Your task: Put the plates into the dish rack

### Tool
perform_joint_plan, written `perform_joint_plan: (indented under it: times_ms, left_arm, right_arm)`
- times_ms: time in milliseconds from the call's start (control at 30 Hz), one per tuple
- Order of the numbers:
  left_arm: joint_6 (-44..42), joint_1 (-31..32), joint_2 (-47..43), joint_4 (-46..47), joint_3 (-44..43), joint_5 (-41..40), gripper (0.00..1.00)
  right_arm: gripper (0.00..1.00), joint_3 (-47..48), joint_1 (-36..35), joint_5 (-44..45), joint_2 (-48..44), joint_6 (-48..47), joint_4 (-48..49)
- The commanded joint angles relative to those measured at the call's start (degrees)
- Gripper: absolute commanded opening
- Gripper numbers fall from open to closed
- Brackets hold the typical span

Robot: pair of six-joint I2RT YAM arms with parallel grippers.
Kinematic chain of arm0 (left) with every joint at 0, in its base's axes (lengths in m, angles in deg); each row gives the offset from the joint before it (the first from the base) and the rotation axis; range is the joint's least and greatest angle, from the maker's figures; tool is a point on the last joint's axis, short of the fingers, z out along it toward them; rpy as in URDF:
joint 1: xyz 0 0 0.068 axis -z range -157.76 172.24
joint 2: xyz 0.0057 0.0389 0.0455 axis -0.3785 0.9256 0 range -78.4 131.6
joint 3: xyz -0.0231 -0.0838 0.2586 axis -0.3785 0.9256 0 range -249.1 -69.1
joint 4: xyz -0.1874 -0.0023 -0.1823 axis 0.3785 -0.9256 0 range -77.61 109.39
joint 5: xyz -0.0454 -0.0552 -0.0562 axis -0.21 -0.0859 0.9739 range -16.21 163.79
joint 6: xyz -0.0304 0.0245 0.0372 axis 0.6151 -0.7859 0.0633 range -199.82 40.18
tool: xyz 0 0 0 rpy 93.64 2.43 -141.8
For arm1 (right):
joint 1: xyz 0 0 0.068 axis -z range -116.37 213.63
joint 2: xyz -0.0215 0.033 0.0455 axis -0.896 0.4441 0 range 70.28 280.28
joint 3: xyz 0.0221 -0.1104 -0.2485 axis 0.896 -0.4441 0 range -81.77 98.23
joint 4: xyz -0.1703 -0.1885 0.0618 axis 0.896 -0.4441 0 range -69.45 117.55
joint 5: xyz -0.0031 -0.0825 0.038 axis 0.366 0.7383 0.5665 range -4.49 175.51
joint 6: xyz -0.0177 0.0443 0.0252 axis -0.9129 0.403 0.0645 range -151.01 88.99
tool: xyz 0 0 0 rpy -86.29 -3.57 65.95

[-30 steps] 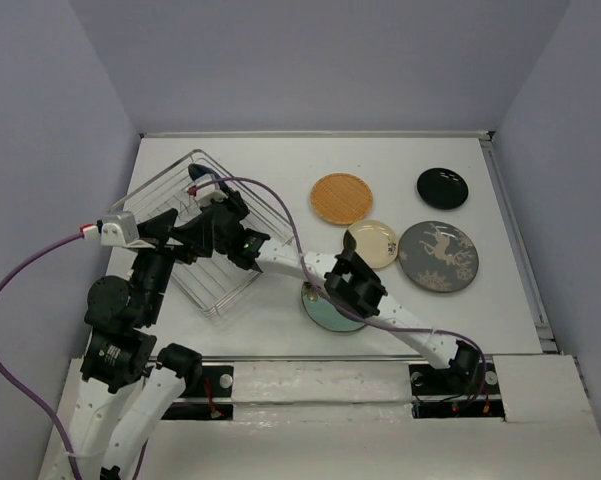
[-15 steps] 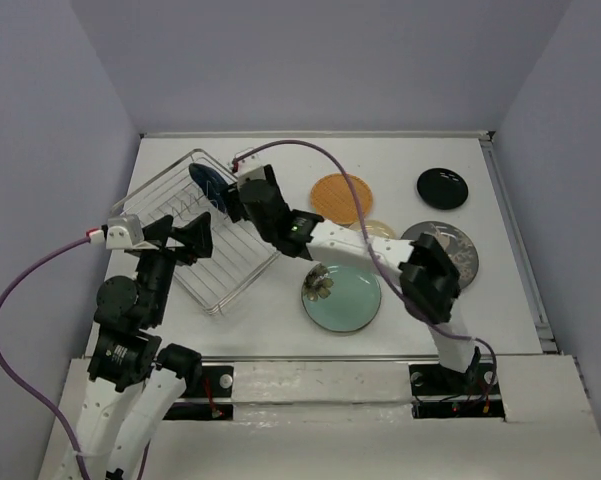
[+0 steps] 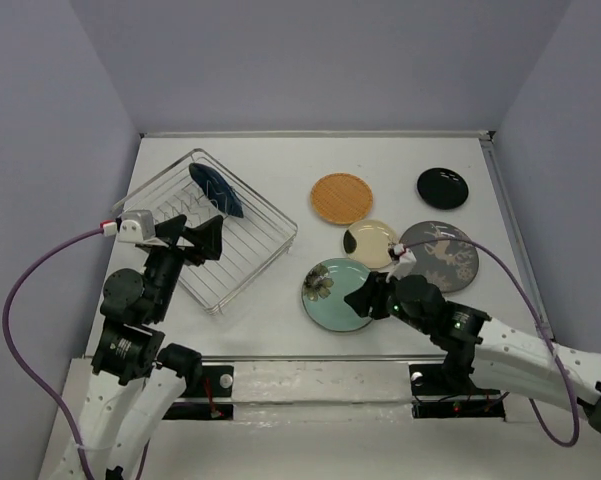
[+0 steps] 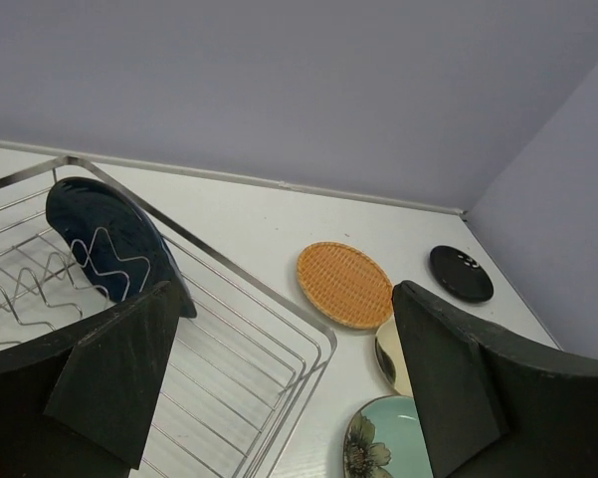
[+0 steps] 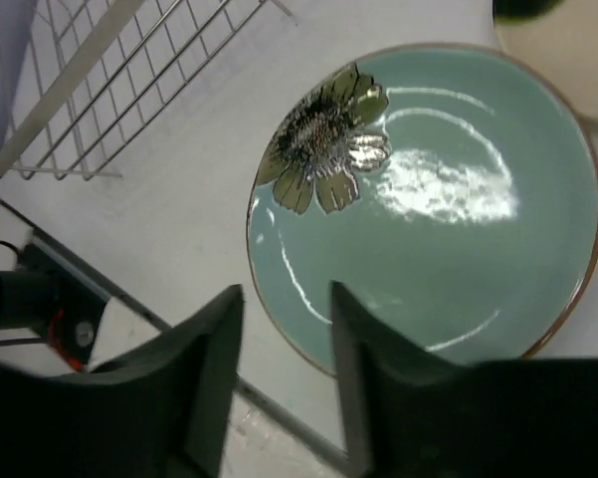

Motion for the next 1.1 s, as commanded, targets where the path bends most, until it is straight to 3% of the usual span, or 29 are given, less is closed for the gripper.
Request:
perform_joint_plan:
  times_ms: [0, 100, 400, 600, 767, 967, 1067]
  left_arm:
    - [-0.20, -0.10, 0.61, 3.05, 0.46, 1.13, 0.99]
    - [-0.47, -0.01, 0.87, 2.96, 0.55, 1.04, 0.99]
    - [-0.64, 0.25, 0.70, 2.88, 0.46, 1.57, 0.99]
    - [-0.64, 0.43, -0.09, 2.96, 0.46, 1.92, 0.99]
    - [-0.55, 0.34, -0.27, 3.05, 0.46, 2.19, 0.99]
    - [-0.38, 0.43, -0.53, 3.05, 0.46, 2.19, 0.99]
    - [-0.47, 0.43, -0.97, 3.05, 0.46, 1.92, 0.99]
  right_arm:
    - [0.61, -4.64, 1.81, -1.26, -13.15, 14.34, -9.67]
    - [0.69, -6.40, 3.13, 1.64, -15.70, 18.30, -15.21]
    - [0.65, -9.82, 10.43, 5.69, -8.42, 23.76, -18.93]
    - [0.63, -13.16, 14.39, -1.59, -5.52, 21.92, -9.89]
    - [0.60, -18.52, 14.91, -7.75, -0.60, 24.11, 4.86]
    - [0.51, -23.10, 14.91, -10.57, 7.66, 28.76, 20.17]
    - [0.38, -24.24, 14.91, -9.61, 8.11, 29.73, 21.42]
